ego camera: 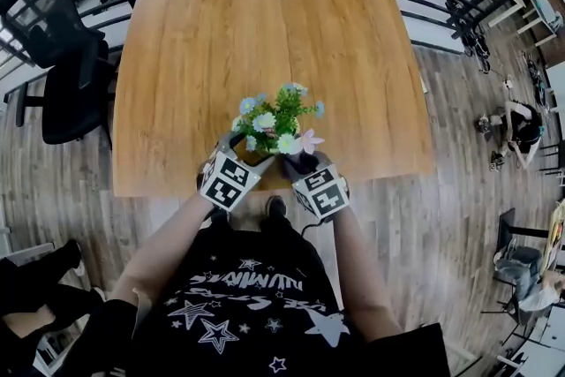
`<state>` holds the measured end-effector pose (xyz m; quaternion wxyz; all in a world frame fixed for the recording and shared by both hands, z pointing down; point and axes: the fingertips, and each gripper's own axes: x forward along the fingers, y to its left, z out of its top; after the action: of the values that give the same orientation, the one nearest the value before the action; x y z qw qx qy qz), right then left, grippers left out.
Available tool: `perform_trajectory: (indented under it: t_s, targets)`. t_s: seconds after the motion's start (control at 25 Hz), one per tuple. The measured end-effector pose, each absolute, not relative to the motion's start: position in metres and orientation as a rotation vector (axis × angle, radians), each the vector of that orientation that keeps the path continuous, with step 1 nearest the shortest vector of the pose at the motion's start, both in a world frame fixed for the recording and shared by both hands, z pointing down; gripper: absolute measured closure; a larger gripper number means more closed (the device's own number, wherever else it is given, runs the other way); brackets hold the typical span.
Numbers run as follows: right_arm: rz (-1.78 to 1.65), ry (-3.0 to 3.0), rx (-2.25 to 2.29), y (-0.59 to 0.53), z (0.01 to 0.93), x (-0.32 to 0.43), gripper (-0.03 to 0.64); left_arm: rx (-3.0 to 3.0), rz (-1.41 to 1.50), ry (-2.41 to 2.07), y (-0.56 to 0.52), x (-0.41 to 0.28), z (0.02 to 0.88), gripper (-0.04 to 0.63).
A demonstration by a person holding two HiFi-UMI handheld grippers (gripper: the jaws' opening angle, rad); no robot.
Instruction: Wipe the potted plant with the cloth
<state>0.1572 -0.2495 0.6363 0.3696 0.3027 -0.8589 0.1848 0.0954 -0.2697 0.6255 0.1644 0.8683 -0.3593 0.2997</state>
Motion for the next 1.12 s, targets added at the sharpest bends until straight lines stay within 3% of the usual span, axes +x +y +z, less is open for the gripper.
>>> perform_trajectory:
  t_s: [0.44,0.6,1.12]
  targets:
    - [0.437,-2.224,0.736,-0.219,0.636,0.132,0.531,2.449,0.778,-1.038,-0.266,0.101,0.619,0.268]
    - [0.449,-2.198,0.804,-0.227,0.636,0.147,0.531,2.470,0.797,-1.014,-0.259,0.106,0.619,0.302]
    - [0.509,-2.107,1.008,-0.250,0.635,0.196,0.531,2.598,0.863,-0.716,-0.225,0.135,0.623,0.302]
